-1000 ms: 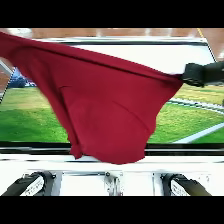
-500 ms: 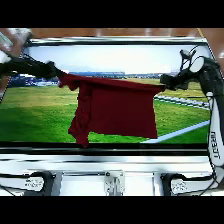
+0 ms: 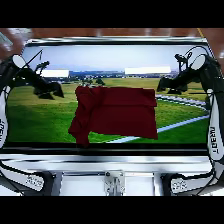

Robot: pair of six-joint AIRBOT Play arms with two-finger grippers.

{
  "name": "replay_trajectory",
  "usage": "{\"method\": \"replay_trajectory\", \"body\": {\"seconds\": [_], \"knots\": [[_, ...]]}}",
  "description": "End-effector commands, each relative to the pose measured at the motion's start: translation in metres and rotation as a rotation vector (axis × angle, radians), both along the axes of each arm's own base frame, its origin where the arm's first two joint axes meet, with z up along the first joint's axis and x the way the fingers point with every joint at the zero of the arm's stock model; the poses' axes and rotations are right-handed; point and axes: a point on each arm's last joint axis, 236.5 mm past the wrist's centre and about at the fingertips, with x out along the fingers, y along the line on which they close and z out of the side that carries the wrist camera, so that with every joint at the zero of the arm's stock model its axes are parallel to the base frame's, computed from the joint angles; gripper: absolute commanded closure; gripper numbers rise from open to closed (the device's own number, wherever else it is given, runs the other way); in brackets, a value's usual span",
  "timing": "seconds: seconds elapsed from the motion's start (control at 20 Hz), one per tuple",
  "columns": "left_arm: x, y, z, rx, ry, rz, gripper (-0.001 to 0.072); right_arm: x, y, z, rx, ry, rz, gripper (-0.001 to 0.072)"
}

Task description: Fold the shirts.

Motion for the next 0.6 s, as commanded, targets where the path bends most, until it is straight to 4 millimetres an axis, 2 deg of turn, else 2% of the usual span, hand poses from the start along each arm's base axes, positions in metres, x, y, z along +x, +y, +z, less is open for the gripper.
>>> {"method": "replay_trajectory", "body": {"seconds": [0.0,0.05,0.15,0.35,0.45,0.55], "knots": [[-0.059,0.073,0.016,0.17,0.19,0.1,-0.001,-0.065,-0.06,0.01,-0.147,0.181,0.006,0.007],[-0.063,0.064,0.017,0.114,0.183,0.091,-0.0009,-0.078,-0.057,0.003,-0.089,0.207,-0.015,0.007],[-0.077,0.039,0.005,0.009,0.185,0.053,-0.0009,-0.111,-0.036,-0.022,0.071,0.274,-0.041,0.0069],[-0.128,-0.003,-0.054,-0.137,0.288,0.113,-0.0009,-0.176,0.014,-0.067,0.297,0.382,0.01,0.0068],[-0.141,-0.032,-0.077,-0.254,0.295,0.145,-0.001,-0.186,0.032,-0.077,0.371,0.381,0.0,0.0068],[-0.137,-0.05,-0.091,-0.333,0.268,0.216,-0.001,-0.175,0.046,-0.081,0.439,0.335,-0.051,0.0067]]}}
